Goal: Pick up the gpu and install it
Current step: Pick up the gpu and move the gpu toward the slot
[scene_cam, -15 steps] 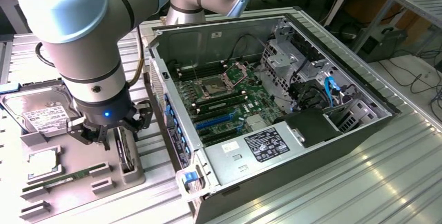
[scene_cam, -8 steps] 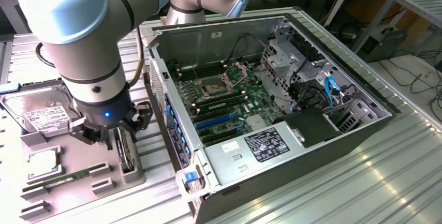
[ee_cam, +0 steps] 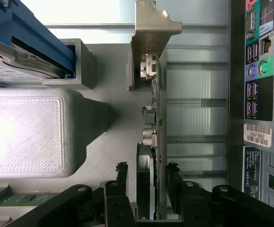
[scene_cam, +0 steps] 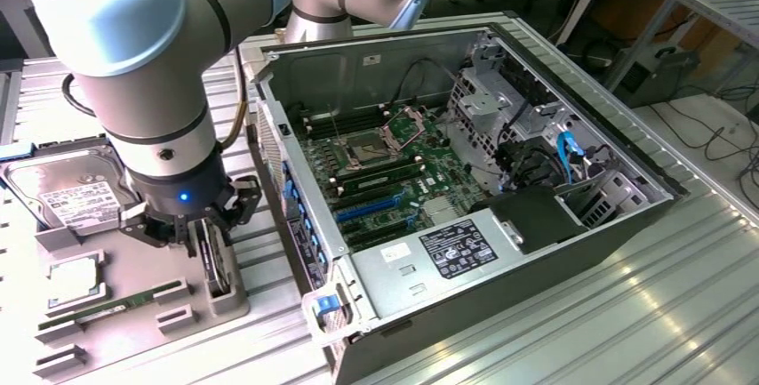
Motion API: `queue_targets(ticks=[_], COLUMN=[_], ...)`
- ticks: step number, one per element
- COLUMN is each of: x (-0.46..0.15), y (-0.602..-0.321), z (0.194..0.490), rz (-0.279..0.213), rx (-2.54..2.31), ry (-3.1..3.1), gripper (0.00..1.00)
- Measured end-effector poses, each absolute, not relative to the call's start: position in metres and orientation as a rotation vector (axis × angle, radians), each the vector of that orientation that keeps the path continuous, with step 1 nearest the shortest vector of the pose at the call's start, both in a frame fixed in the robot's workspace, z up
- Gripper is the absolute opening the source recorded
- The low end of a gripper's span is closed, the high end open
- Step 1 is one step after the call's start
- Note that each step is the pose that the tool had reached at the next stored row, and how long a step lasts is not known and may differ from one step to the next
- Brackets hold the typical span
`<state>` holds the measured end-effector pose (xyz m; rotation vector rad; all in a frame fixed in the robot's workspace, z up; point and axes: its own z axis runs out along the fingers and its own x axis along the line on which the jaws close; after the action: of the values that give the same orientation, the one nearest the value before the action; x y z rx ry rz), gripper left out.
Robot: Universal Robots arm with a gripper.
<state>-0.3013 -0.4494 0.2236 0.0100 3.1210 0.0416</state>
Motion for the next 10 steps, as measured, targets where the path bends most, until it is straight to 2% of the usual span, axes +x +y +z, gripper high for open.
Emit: queue_targets(ticks=[5, 6, 7, 10], x=[-0.3013, -0.3013, -0.3013, -0.3013], y=[-0.4494, -0.4494, -0.4494, -0.4494], z=[0.2234, 0.2234, 0.2234, 0.2234], rz=[0.042, 0.042, 0.042, 0.042], rx=[0.010, 0.010, 0.010, 0.010], ry=[3.121, 3.121, 3.121, 3.121], gripper=[0.44, 0.31, 0.27, 0.27])
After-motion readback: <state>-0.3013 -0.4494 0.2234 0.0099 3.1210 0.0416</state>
